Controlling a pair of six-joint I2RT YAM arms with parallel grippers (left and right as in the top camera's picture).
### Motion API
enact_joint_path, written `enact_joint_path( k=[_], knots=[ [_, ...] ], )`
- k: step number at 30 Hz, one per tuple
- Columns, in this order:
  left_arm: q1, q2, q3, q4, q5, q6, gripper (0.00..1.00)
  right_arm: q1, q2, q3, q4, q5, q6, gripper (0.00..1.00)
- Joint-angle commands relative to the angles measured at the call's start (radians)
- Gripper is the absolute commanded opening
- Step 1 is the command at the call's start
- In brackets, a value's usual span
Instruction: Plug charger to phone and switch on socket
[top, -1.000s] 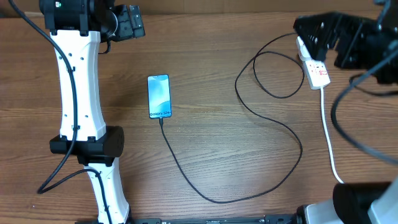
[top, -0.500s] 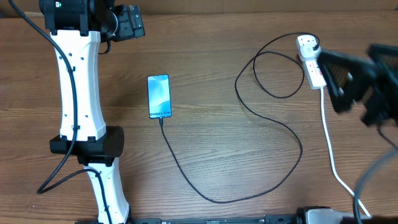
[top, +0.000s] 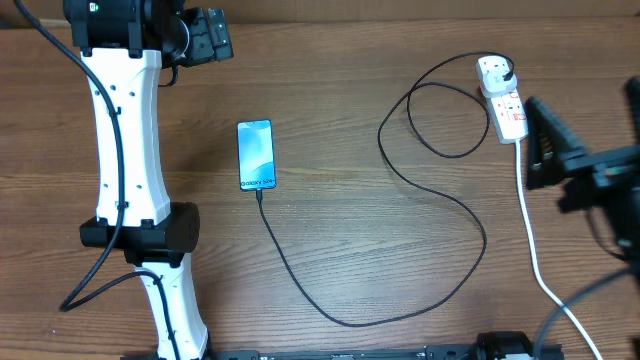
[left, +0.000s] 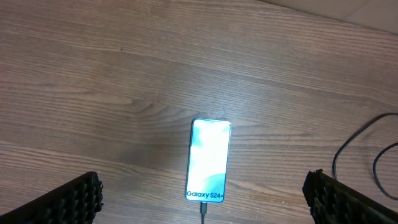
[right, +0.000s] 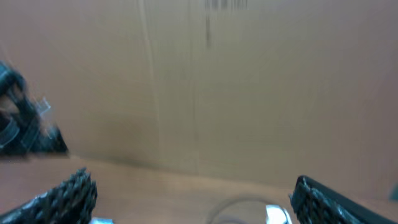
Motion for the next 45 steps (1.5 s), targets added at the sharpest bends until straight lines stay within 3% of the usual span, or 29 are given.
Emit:
enact_joint_path(
  k=[1, 10, 19, 31, 45],
  knots=[
    [0.006, -0.011, 0.009, -0.002, -0.013, 0.001, 1.00, 0.005, -0.128, -0.258, 0.148, 0.017, -0.056, 1.00],
    [0.006, -0.011, 0.009, -0.002, -0.013, 0.001, 1.00, 0.005, -0.460, -0.927, 0.655, 0.016, -0.056, 1.00],
    [0.006, -0.011, 0.009, -0.002, -0.013, 0.001, 1.00, 0.005, -0.726, -1.302, 0.749, 0.006, -0.056, 1.00],
    [0.006, -0.011, 0.009, -0.002, -0.013, 0.001, 1.00, 0.005, -0.837, -1.510, 0.764, -0.062, -0.056, 1.00],
    [0.006, -0.011, 0.009, -0.002, -0.013, 0.001, 0.99, 0.005, -0.842, -1.514, 0.707, -0.069, -0.045, 1.00]
  ],
)
